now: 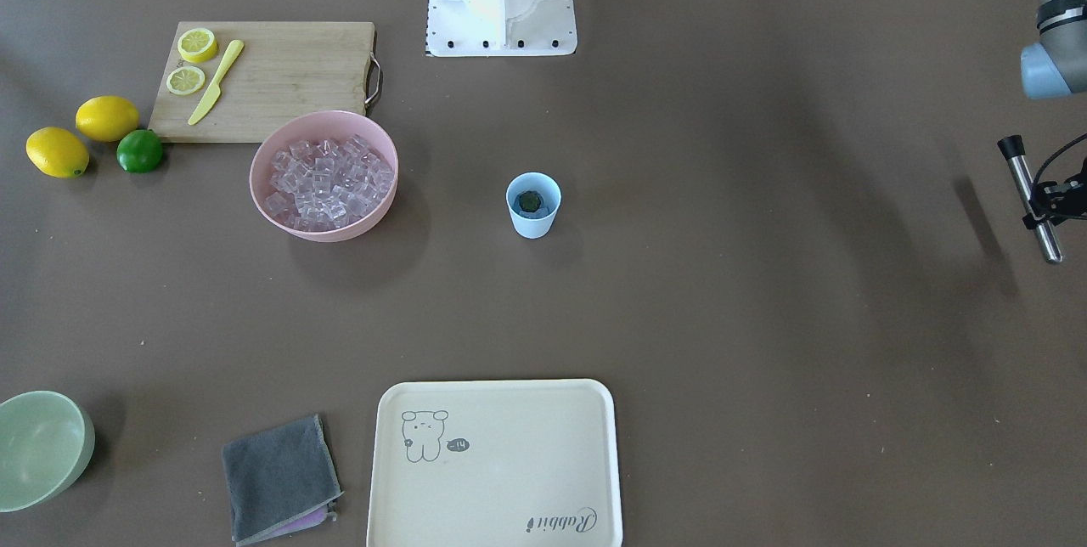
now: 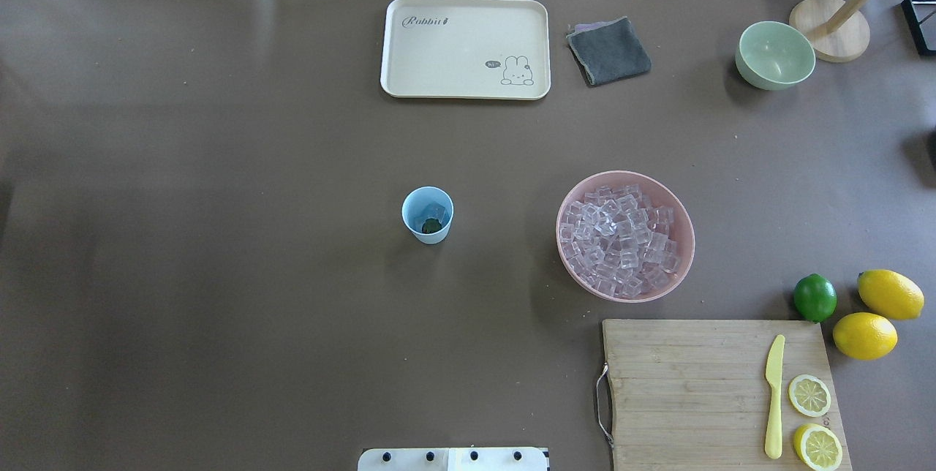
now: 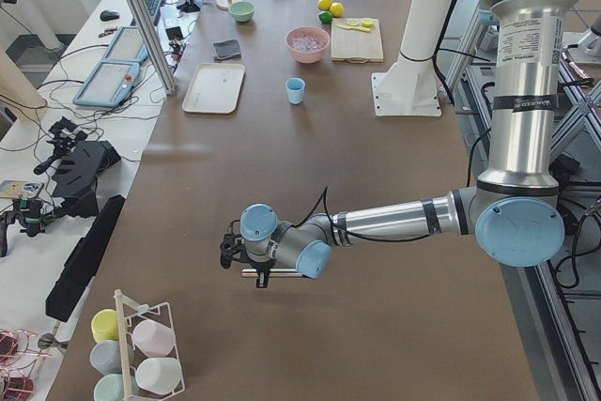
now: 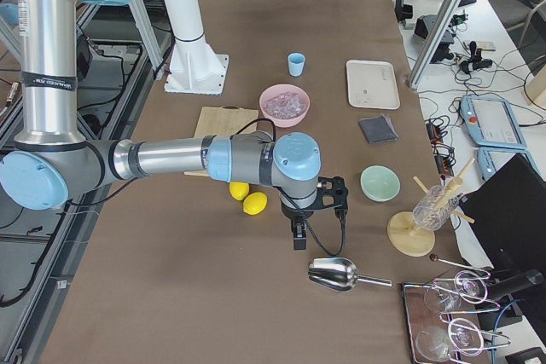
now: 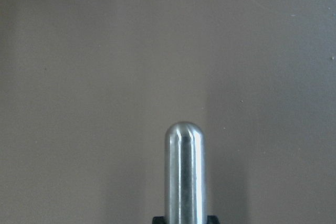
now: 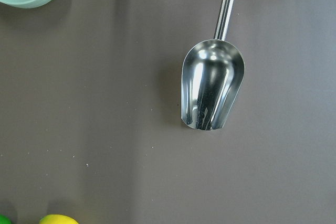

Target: Mash ice and strawberries in cup

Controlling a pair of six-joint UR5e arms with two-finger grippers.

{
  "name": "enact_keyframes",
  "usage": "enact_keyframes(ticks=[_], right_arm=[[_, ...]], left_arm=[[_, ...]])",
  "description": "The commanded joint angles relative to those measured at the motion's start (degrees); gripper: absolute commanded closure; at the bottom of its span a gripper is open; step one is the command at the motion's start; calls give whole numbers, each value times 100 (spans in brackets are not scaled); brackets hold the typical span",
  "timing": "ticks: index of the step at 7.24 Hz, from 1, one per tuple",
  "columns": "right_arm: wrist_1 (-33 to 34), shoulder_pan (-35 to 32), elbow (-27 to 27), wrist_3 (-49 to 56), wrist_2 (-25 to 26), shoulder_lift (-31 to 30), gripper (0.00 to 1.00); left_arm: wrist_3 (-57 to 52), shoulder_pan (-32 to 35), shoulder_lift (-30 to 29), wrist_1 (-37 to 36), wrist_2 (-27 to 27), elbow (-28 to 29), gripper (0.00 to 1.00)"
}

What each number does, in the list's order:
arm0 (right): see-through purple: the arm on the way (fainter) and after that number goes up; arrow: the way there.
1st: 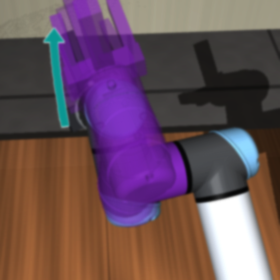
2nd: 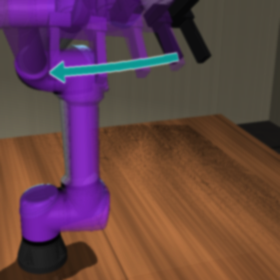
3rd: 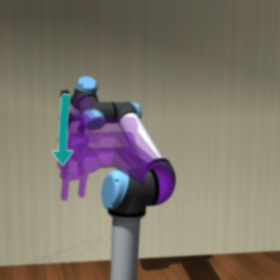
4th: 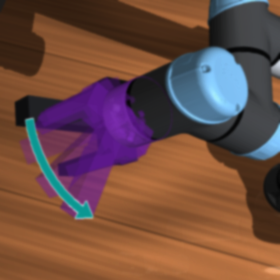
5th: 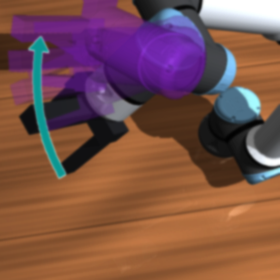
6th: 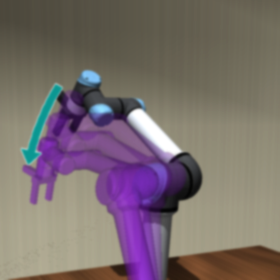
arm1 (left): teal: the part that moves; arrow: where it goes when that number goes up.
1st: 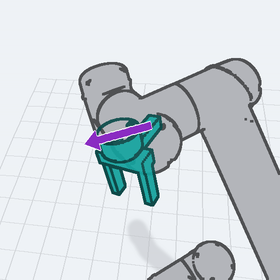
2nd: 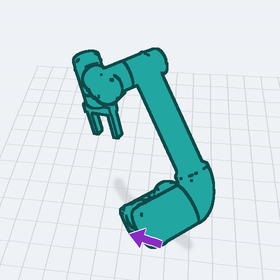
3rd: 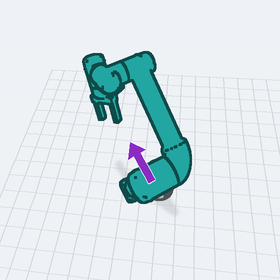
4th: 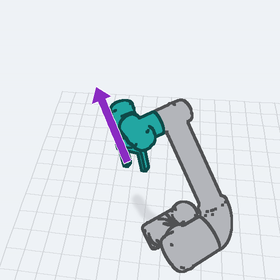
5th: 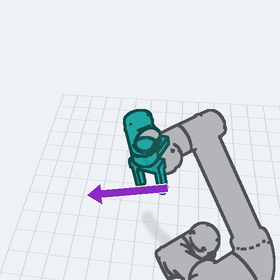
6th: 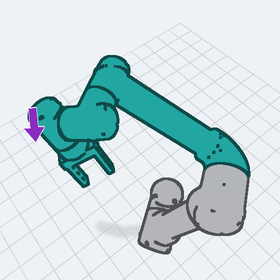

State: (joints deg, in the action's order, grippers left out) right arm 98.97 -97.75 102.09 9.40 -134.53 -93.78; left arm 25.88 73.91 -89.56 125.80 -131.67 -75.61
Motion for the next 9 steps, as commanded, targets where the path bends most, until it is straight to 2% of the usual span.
enact_keyframes(ticks=[1,3,5,6,7,8,9], right_arm=[[0,-7,-5,0,6,0,0],[9,-7,4,0,6,0,0],[9,2,4,0,6,0,0],[17,-7,21,0,6,0,0],[26,-7,56,-9,-2,-9,0],[26,-7,48,-9,-11,-9,0],[35,-7,48,-9,-3,9,0]], left_arm=[[-22,-34,-88,-38,-25,-6,1],[-31,18,-254,-125,-148,-242,1],[-161,421,-781,-658,-237,-443,1],[-624,875,-870,-1419,-271,-776,1],[-863,1237,-1149,-2575,-602,-1127,1],[-1536,1571,-726,-2708,-641,-1522,1],[-1664,1792,-478,-2771,-641,-1883,1]])
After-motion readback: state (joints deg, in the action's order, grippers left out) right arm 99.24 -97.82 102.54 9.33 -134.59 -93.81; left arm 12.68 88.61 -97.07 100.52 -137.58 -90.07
